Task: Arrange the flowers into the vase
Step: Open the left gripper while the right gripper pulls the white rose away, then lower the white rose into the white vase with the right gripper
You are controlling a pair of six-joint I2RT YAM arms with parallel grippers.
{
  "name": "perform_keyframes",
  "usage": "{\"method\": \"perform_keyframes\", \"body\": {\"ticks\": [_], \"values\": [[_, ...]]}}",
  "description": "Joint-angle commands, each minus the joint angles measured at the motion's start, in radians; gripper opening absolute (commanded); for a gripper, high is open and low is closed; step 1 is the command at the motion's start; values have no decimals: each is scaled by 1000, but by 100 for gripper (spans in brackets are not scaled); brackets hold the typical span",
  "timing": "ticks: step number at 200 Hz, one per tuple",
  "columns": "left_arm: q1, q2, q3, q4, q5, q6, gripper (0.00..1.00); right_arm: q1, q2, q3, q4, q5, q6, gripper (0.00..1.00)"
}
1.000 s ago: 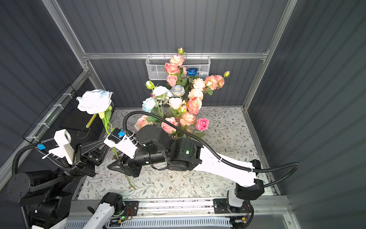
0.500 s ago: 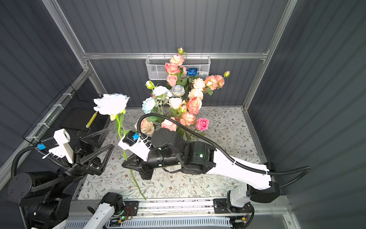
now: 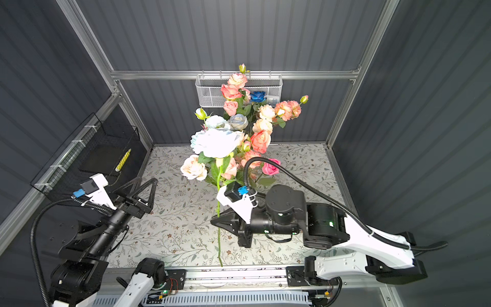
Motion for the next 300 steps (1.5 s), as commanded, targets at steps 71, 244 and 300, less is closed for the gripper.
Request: {"method": "perform_keyframes", "body": {"ticks": [71,244,300], "values": [[1,23,-101,-53,-71,13,100,1,-222,-87,-47,447,-90,0],[1,54,-159,-9,-46,-5,100,-72,-27,142,63,451,-314,0],[1,48,-146,-25,-49,10,100,-252,-69,-110,181,320,-175,0]]}}
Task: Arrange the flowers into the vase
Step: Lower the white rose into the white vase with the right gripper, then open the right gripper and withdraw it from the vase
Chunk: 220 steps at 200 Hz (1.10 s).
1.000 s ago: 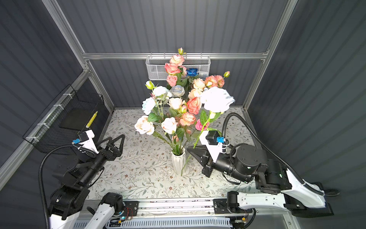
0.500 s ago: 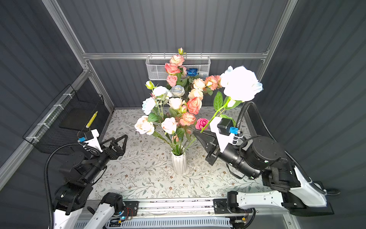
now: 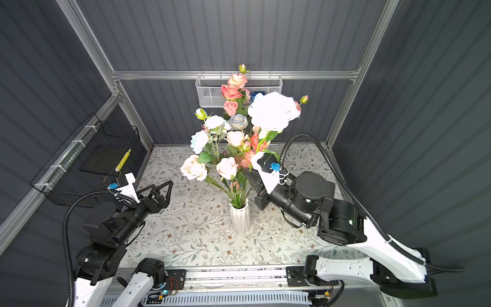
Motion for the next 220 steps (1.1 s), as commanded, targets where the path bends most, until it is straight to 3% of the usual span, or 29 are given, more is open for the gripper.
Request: {"method": "perform_keyframes", "body": {"ticks": [1,42,113,125,142,150,209,220], "values": [[1,-3,1,5,12,7,100,-42,-18,-83,81,-70,74,0],[1,7,-2,16,14,2,100,-45,-15,-181,95,-75,152,1],[1,32,-11,42,31,-3,100,-49,-22,-330,98,-80,281,19],[1,32,-13,44,32,-5,100,-49,-32,-340,86,-95,299,27],[1,33,-17,46,33,-4,100,-50,-58,-352,73,-126,324,55],[1,32,-19,46,32,-5,100,-49,-72,-357,66,-137,334,63],[1,49,-31,58,25,-12,100,-46,-186,-429,-8,-231,403,84],[1,53,-35,58,10,-15,100,-42,-208,-452,-18,-251,410,98]]}}
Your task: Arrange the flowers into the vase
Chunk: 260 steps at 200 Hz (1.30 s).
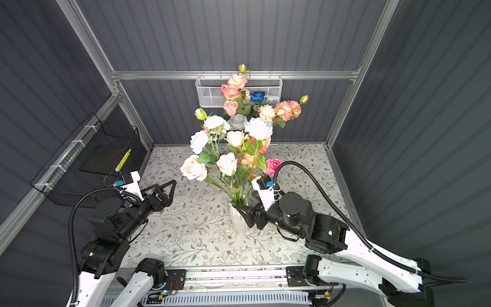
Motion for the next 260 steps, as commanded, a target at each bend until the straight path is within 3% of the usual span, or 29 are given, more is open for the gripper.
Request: {"method": "perform_keyframes", "body": {"ticks": [1,78,101,131,162,186,204,228,260], "values": [[1,13,-18,34,-9,-14,100,5,-37,-47,-50,-65,37,98],[0,51,-38,31,-87,-22,100,27,-263,-277,-101,-76,146,99],[1,82,-51,13,-165,-25,100,27,-301,-342,-130,84,215,99],[1,165,-69,9,-267,-32,100,27,-316,-392,-188,385,378,99],[1,314,-81,25,-341,14,100,26,-343,-449,-117,532,431,99],[4,458,-110,86,-527,-18,100,9,-345,-488,-82,648,460,99],[18,571,-113,201,-568,55,100,-45,-341,-515,-22,644,424,99],[50,721,-117,351,-729,148,100,-165,-305,-528,63,533,383,99],[73,920,-155,621,-819,317,100,-307,-190,-467,46,508,371,99]]}}
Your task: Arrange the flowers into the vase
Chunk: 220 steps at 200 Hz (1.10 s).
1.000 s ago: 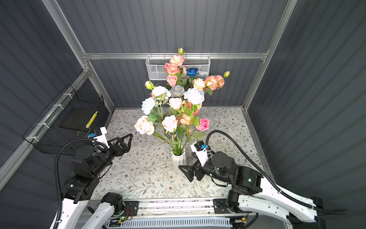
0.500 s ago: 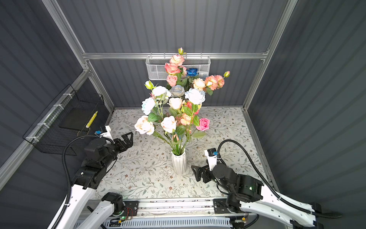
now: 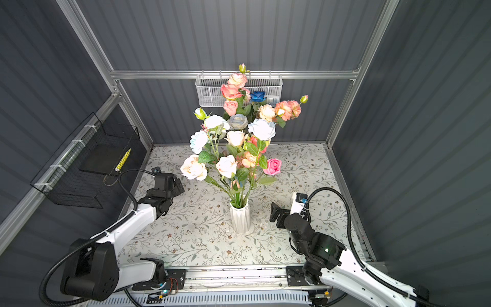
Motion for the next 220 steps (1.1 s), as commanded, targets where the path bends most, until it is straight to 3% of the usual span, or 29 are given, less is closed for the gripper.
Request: {"method": "perform_keyframes", "body": {"ticks": [1,37,47,58,74,90,110,120,132,143,153,165,178,192,220], "values": [[16,118,-30,256,-144,169,100,-87,70,50,29,-18,-33,99],[19,270,-149,627,-140,328,100,-284,135,89,61,-127,-107,99],[33,284,-171,690,-90,339,100,-331,138,86,97,-176,-142,99],[49,282,-150,627,-34,314,100,-389,141,82,131,-203,-164,99],[67,291,-223,807,64,305,100,-452,145,64,195,-203,-192,99],[71,333,-282,973,66,315,100,-503,148,22,304,-222,-231,99],[74,348,-306,991,138,323,100,-563,162,-27,426,-224,-266,99],[79,415,-348,1193,150,355,100,-602,179,-41,472,-240,-271,99],[84,359,-303,991,167,312,100,-645,209,-51,527,-281,-307,99],[91,402,-282,1049,157,336,100,-676,242,-60,589,-304,-371,99],[91,374,-250,912,152,307,100,-705,270,-60,629,-295,-414,99],[91,400,-268,1009,151,331,100,-752,299,-69,698,-311,-481,99],[91,378,-257,934,152,313,100,-792,326,-91,787,-320,-567,99],[91,396,-266,993,153,325,100,-827,370,-113,875,-327,-646,99],[91,391,-263,976,153,319,100,-914,524,-159,1044,-451,-652,99]]}}
